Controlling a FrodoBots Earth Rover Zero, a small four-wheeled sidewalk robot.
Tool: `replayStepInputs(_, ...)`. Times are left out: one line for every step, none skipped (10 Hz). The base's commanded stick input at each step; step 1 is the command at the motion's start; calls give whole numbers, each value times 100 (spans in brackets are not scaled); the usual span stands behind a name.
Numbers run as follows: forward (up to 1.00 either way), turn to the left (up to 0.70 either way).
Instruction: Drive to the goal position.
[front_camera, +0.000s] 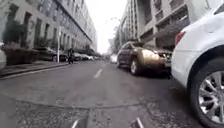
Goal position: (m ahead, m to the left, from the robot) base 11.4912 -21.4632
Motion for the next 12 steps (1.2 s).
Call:
replayStepInputs(70,0)
replayStepInputs(70,0)
replayStepInputs(70,0)
replayStepInputs(70,0)
replayStepInputs(70,0)
replayStepInputs(70,0)
replayStepInputs(70,0)
replayStepInputs(70,0)
replayStepInputs(70,0)
replayStepInputs(70,6)
replayStepInputs(70,12)
replayStepInputs(70,7)
